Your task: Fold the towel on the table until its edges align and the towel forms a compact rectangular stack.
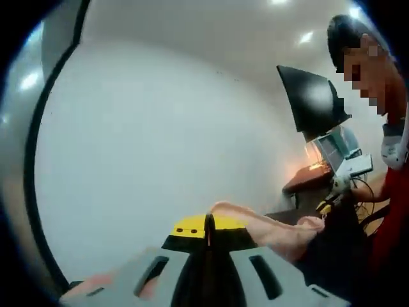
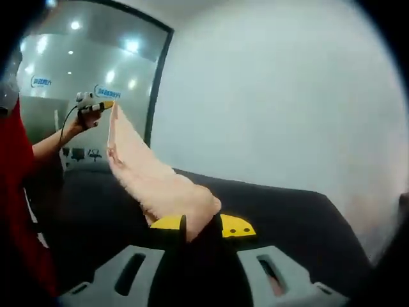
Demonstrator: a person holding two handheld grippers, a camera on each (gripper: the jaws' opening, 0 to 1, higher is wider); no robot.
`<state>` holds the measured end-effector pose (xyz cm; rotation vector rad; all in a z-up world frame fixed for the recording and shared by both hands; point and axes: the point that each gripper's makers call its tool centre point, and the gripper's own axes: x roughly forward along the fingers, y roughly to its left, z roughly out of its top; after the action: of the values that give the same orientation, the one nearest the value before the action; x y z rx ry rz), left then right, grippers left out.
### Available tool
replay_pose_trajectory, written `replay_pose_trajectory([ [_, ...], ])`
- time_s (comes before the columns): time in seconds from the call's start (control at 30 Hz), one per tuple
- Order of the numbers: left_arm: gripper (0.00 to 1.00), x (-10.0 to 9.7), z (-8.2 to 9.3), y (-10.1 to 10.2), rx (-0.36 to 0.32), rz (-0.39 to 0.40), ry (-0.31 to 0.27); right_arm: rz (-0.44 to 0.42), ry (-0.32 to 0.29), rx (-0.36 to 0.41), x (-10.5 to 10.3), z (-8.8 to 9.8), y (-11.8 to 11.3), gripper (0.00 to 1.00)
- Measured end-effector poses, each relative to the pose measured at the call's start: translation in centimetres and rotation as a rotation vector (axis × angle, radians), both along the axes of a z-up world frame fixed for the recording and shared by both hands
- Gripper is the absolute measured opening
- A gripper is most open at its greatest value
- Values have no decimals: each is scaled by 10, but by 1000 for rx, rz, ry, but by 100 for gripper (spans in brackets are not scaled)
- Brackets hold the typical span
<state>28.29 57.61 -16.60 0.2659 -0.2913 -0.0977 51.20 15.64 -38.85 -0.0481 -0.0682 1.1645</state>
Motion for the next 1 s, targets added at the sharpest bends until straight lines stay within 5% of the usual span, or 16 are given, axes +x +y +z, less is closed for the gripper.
replay_pose_trajectory([
  [0.17,0,-30,8,49,-124,115,-69,30,-16,5,-6,9,15,17],
  [0.33,0,-62,5,115,-209,269,-114,83,-95,-52,-19,15,34,17],
  [0.43,0,-68,-10,133,-255,271,-94,96,-92,-75,-16,17,48,17],
  [0.57,0,-66,-37,143,-255,305,-45,267,-14,-40,-24,33,75,18],
  [0.6,0,-66,-41,143,-257,304,-41,312,56,-20,-20,41,83,21],
  [0.73,0,-63,-49,138,-254,302,-27,233,43,-101,32,40,105,21],
  [0.87,0,-63,-51,133,-241,289,-17,412,227,11,4,54,115,22],
  [1.0,0,-67,-51,127,-226,281,-13,510,219,36,-22,57,98,21],
])
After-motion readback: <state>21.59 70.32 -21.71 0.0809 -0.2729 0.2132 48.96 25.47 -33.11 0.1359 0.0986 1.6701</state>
